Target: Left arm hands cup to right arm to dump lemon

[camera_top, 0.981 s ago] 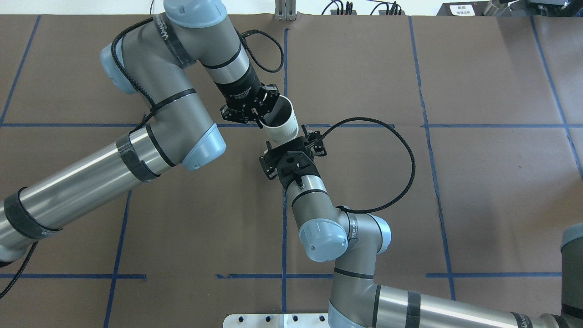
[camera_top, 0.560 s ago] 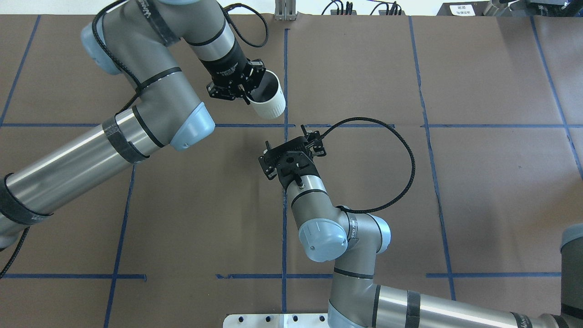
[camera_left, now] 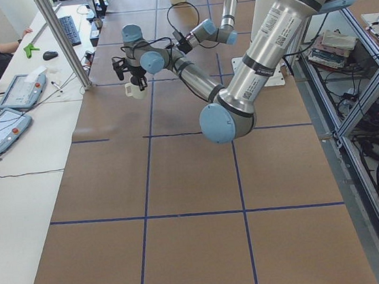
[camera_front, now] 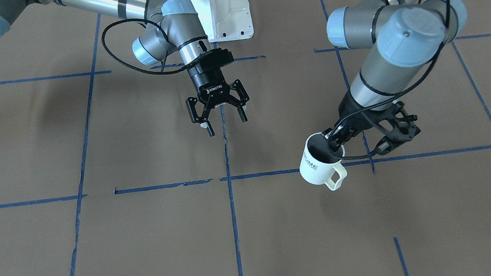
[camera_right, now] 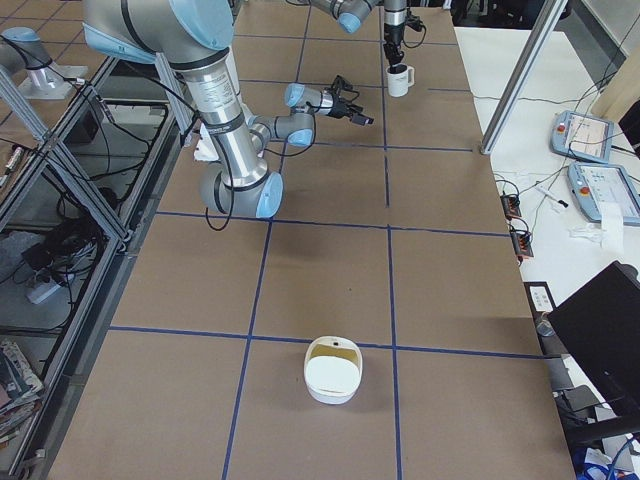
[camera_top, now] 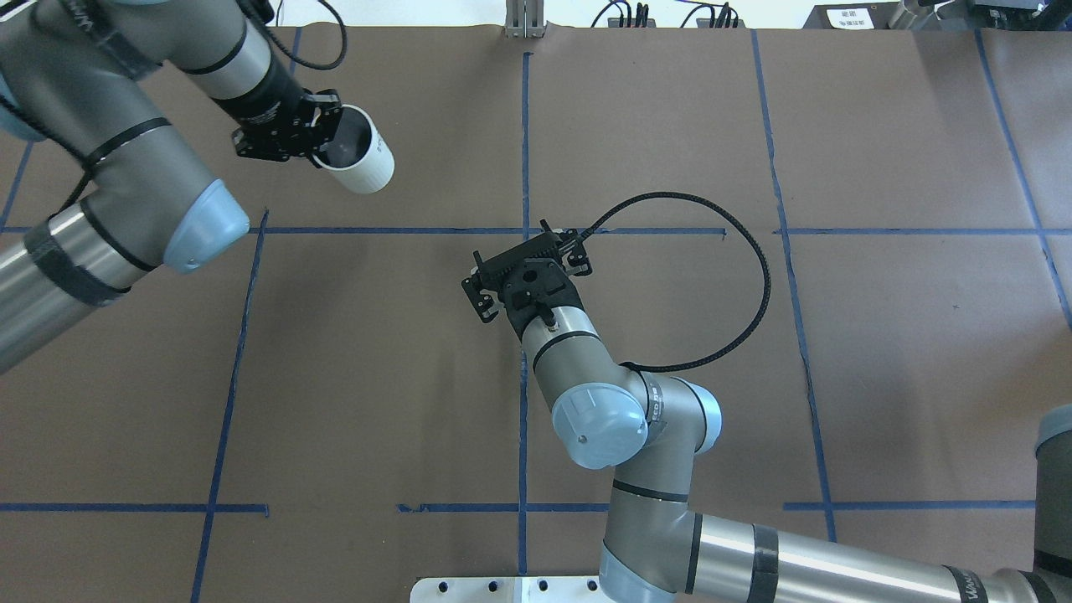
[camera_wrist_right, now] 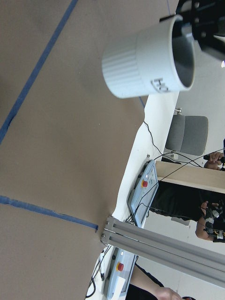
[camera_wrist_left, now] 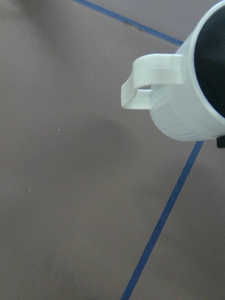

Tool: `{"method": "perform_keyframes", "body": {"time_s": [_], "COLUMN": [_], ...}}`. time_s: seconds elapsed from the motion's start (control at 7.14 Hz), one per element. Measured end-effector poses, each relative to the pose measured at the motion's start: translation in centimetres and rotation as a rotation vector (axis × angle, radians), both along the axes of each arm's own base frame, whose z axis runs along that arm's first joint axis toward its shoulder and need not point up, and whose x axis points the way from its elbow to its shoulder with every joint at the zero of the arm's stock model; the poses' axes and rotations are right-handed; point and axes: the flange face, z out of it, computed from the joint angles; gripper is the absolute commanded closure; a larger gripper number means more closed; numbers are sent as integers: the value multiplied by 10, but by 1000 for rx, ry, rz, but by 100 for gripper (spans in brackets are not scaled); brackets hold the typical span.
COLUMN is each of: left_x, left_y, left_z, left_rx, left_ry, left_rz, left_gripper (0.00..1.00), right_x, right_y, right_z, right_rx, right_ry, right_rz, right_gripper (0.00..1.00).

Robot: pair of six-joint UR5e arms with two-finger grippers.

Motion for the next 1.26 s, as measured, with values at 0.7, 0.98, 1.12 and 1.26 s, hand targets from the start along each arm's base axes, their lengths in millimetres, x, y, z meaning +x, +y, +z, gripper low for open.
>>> {"method": "perform_keyframes", "body": {"time_s": [0.7,0.98,1.12,1.26], "left_x": [-128,-162,-172,-178], "left_y": [61,83,95,105], "left_z": [93,152,181,204], "left_rx": [225,249,250,248], "left_ry": [-178,-216,-228,-231], "left_rz": [276,367,401,412], "left_gripper": [100,100,100,100], "right_x": [81,175,227,272], "right_y": [-109,-148,-157,-164], "right_z": [2,9,25,42], "right_rx": [-285,-551,-626,-649], "right_ry": [79,155,165,173], "right_rz": [-279,-380,-403,-413], "right_gripper": [1,1,1,1]}}
